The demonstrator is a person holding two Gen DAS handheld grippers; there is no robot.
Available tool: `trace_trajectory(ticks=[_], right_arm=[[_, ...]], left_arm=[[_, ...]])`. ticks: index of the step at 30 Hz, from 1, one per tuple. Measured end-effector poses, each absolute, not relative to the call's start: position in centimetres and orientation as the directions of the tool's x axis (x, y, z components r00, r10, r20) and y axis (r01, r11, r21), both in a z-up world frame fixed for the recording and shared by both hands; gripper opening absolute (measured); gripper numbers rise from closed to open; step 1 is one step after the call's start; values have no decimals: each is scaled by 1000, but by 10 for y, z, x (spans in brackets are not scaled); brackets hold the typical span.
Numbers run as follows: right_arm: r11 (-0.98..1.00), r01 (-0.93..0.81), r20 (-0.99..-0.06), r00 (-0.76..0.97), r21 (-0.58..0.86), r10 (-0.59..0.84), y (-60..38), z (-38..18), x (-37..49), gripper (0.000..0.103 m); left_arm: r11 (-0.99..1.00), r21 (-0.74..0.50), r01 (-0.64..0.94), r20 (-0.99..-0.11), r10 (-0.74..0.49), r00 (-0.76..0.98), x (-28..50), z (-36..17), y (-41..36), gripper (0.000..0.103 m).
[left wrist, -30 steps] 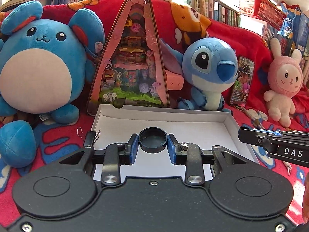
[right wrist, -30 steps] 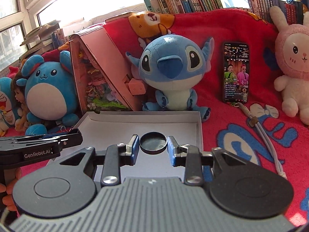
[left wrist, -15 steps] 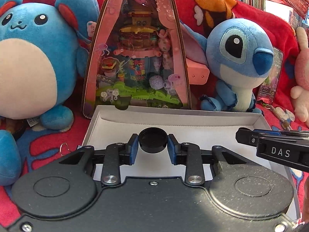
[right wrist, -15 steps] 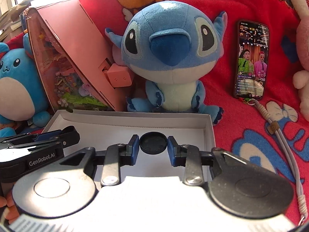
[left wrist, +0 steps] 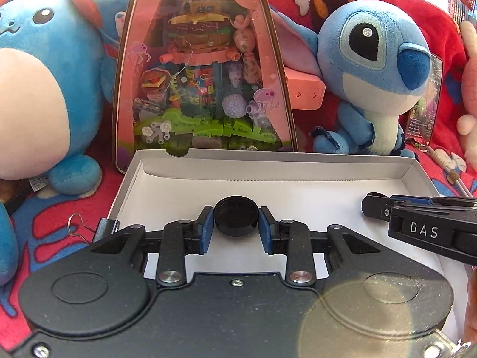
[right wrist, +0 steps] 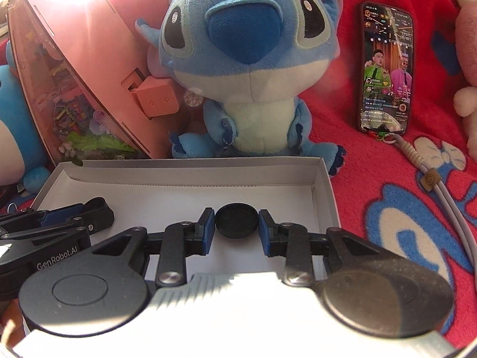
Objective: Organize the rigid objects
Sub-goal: 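Carry the black cup in the left tool while the right tool carries the lid into the box, then open the left tool on the cup while the right tool releases the lid in the box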
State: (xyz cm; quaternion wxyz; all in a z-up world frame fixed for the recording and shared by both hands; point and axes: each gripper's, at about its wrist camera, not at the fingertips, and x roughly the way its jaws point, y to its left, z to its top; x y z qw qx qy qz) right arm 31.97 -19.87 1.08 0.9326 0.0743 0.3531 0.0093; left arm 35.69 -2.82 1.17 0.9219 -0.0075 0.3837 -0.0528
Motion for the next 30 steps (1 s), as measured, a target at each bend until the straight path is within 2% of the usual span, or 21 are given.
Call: trace_trajectory(ticks=[13, 16, 23, 30], right_arm=[[993, 26, -665, 744, 116, 58, -195, 10, 321, 37], [992, 25, -663, 746, 120, 61, -195, 11, 320, 40], [993, 12, -652, 756, 117, 67, -197, 17, 313, 55], [996, -18, -617, 784, 92, 71, -201, 33, 291, 59]], left_arm=[[995, -54, 79, -712, -94, 696, 358, 12, -28, 31], [996, -46, 74, -714, -85, 695, 358, 13, -29, 32], [997, -23, 69, -695, -65, 716, 350, 25, -33, 51], [996, -14, 86, -664, -74, 744, 324, 51, -27, 67]])
